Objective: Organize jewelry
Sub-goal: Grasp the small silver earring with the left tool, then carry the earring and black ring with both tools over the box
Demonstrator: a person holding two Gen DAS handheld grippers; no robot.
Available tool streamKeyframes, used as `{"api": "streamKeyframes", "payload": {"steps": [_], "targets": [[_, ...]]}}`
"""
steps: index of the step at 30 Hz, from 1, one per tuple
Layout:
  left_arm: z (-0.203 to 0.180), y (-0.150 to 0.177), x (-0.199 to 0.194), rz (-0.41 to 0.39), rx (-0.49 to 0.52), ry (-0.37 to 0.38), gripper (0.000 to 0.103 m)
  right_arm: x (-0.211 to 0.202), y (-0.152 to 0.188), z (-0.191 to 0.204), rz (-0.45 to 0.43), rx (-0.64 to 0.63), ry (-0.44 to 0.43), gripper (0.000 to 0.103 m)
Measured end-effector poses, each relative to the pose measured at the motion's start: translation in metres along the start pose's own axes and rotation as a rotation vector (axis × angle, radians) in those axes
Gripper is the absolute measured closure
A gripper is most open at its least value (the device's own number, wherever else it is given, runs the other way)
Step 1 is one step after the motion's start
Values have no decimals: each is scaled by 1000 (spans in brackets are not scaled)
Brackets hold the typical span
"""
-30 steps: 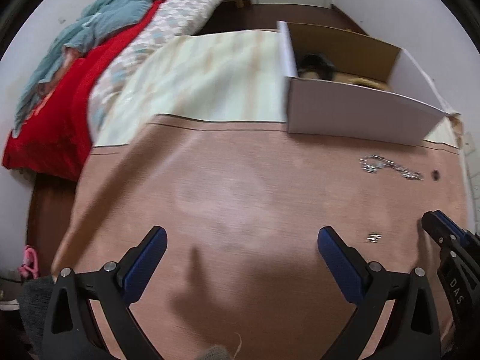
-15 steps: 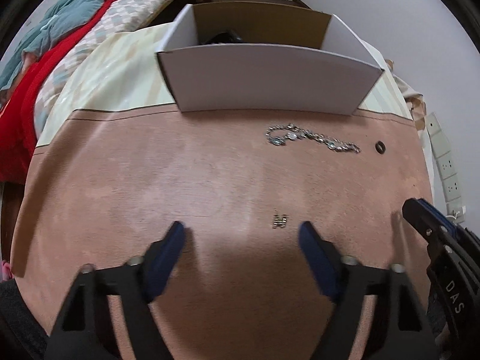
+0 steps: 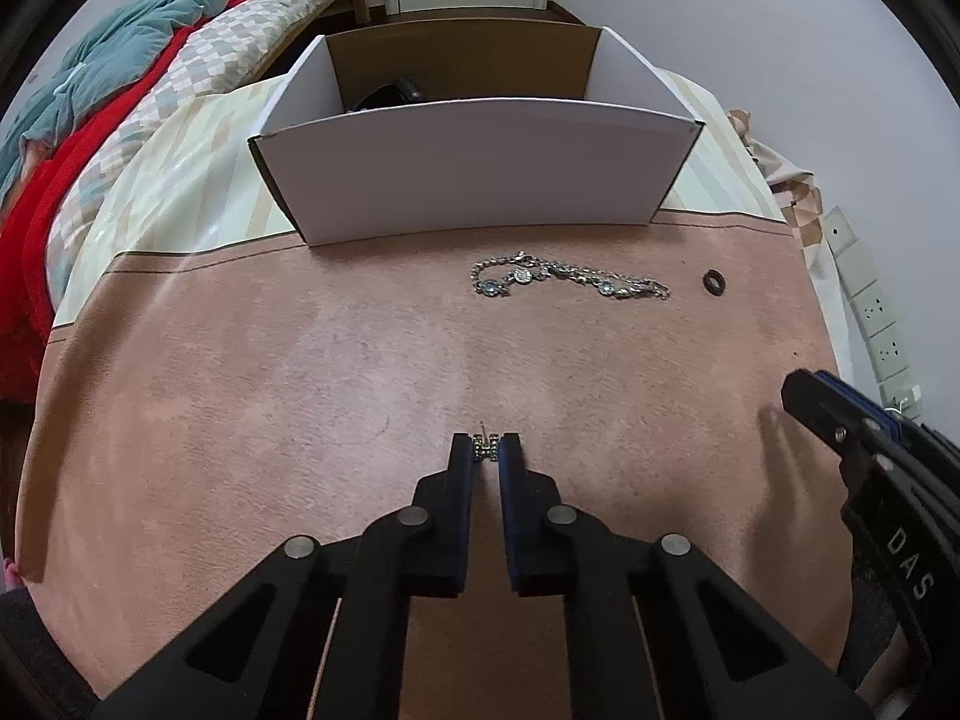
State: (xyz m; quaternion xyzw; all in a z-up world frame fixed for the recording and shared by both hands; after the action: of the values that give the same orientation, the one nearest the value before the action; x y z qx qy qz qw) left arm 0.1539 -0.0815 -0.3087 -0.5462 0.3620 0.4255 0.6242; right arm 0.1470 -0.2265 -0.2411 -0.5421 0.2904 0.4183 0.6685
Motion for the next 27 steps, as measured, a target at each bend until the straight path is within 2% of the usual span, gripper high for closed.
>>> {"api": "streamKeyframes", "payload": {"steps": [11,15,19,23,27], "targets": [[6,-19,-29,-58,-6,48,97,-25,-21,12,-56,-1,-48,90],[20,-51,-53,-112,-34,71,97,-37,-54,25,-98,-16,-91,90],[33,-91,-54,-121,-47,94,97,-29,-96,43,-107,-50,-143,90],[52,-133,-36,-126,-55,52,97,5,-134,58,-46,-72,-197,90],[66,-160,-7,-76,-55,35,97,52,-159,65,67,-73,-230,90]]}}
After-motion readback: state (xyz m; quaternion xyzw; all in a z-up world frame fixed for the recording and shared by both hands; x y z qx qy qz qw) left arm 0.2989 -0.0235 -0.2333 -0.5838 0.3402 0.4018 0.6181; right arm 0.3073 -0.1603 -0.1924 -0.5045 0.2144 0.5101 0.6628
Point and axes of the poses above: each gripper's, at about its wrist camera, not at the fingertips, and x roughly the way its jaws point, z to its left, y to its underside, the point moved 6 cm from there along x, roughly the way its jaws point, and after that the axes turned 12 degrees about -y, right-handed, at the moved point
